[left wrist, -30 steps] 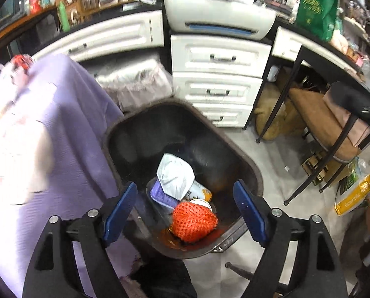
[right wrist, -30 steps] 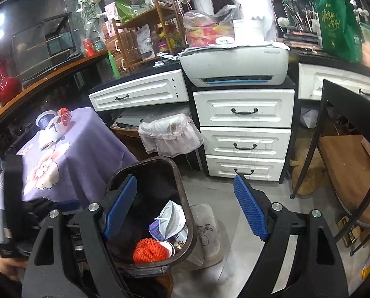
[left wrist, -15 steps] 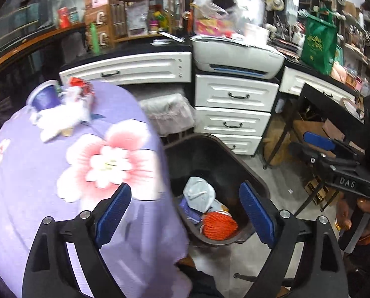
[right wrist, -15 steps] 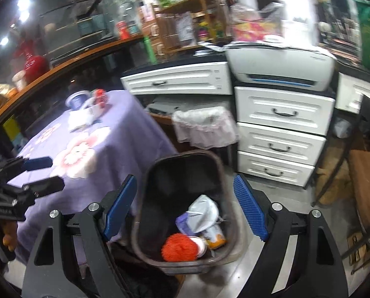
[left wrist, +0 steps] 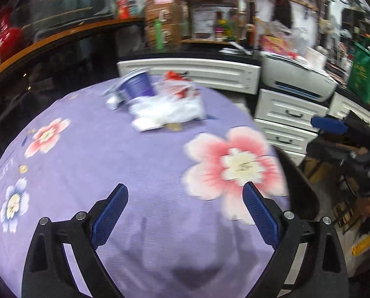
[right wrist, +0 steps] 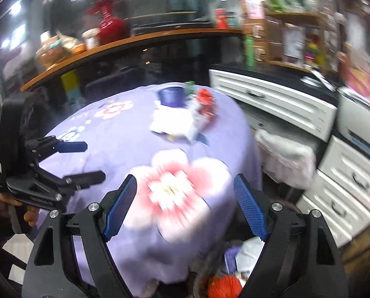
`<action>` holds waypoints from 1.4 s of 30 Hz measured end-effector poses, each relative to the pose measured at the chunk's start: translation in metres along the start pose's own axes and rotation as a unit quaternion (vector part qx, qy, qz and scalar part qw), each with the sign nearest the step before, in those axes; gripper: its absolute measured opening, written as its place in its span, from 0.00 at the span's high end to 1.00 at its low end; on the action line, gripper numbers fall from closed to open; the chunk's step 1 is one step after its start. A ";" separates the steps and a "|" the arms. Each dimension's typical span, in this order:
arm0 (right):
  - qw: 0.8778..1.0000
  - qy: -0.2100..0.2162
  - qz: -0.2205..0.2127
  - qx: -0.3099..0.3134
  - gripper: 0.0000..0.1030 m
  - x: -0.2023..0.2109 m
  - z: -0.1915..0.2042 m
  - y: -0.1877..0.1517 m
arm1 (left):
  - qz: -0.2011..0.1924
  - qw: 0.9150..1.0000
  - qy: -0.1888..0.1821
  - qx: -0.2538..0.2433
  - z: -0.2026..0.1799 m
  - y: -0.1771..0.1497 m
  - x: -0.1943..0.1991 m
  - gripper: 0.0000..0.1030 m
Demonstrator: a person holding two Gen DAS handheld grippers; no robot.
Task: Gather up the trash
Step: 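Move both grippers back toward the blue yogurt cup and tissue, then grasp the green milk carton with the left gripper while the right gripper grasps the blue yogurt cup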
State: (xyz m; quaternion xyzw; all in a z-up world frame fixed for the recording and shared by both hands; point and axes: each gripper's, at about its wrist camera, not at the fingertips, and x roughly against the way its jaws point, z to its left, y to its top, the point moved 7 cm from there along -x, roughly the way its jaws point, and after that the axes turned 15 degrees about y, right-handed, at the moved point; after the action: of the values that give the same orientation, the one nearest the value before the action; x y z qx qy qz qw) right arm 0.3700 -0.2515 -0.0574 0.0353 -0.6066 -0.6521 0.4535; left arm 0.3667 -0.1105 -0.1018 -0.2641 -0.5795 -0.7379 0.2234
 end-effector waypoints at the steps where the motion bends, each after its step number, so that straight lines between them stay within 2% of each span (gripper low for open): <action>1: 1.000 0.004 0.005 0.007 0.22 -0.013 0.003 0.010 | 0.002 1.000 0.006 0.005 0.008 -0.001 -0.003 0.11; 5: 1.000 -0.014 0.016 0.022 0.22 -0.048 0.005 0.037 | 0.006 0.999 0.029 0.022 0.042 0.002 -0.015 0.11; 10: 0.999 -0.029 0.026 -0.024 0.22 -0.087 -0.018 0.066 | -0.012 0.998 0.050 0.022 0.073 0.029 -0.032 0.11; 13: 0.998 -0.039 0.028 -0.027 0.22 -0.102 -0.031 0.080 | -0.026 0.998 0.052 0.010 0.086 0.061 -0.047 0.11; 17: 0.998 -0.035 0.030 -0.039 0.22 -0.114 -0.042 0.094 | -0.016 0.999 0.042 0.027 0.103 0.106 -0.078 0.11; 20: 0.999 -0.029 0.034 -0.023 0.22 -0.122 -0.046 0.102 | 0.013 0.999 0.028 0.031 0.106 0.137 -0.115 0.12; 24: 0.998 -0.026 0.051 -0.006 0.22 -0.134 -0.052 0.106 | 0.049 0.998 0.001 0.034 0.105 0.165 -0.166 0.21; 27: 0.998 -0.020 0.054 -0.008 0.22 -0.139 -0.057 0.108 | 0.066 0.997 -0.001 0.029 0.100 0.182 -0.200 0.23; 30: 0.998 -0.017 0.057 -0.003 0.22 -0.144 -0.061 0.111 | 0.089 0.996 -0.020 0.021 0.094 0.195 -0.227 0.27; 36: 0.998 -0.011 0.068 0.004 0.22 -0.156 -0.068 0.117 | 0.117 0.992 -0.036 -0.038 0.066 0.198 -0.265 0.29; 40: 0.997 -0.008 0.074 0.004 0.22 -0.166 -0.069 0.119 | 0.131 0.989 -0.039 -0.055 0.059 0.195 -0.277 0.44; 42: 0.997 -0.005 0.077 0.002 0.22 -0.171 -0.068 0.119 | 0.131 0.988 -0.034 -0.069 0.055 0.191 -0.279 0.44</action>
State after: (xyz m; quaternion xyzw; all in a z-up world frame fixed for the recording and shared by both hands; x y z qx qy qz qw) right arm 0.5759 -0.1778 -0.0634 -0.0134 -0.6111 -0.6141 0.4993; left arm 0.7078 -0.0940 -0.1313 -0.3775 -0.4949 -0.7310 0.2795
